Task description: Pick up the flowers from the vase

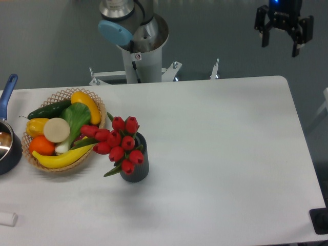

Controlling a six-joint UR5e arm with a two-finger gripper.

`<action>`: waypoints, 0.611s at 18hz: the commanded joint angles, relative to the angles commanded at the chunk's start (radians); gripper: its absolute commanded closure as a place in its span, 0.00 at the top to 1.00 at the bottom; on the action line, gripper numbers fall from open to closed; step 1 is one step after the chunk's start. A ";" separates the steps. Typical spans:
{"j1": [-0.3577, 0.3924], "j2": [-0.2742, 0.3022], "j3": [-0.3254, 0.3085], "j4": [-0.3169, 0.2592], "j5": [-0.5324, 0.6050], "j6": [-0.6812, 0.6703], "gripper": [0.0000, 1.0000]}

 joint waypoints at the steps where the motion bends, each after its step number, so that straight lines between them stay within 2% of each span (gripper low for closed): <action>1: 0.003 -0.002 0.000 0.000 -0.009 -0.003 1.00; 7: 0.003 0.008 -0.002 0.000 -0.025 -0.009 1.00; 11: 0.018 0.000 -0.017 -0.003 -0.136 -0.130 1.00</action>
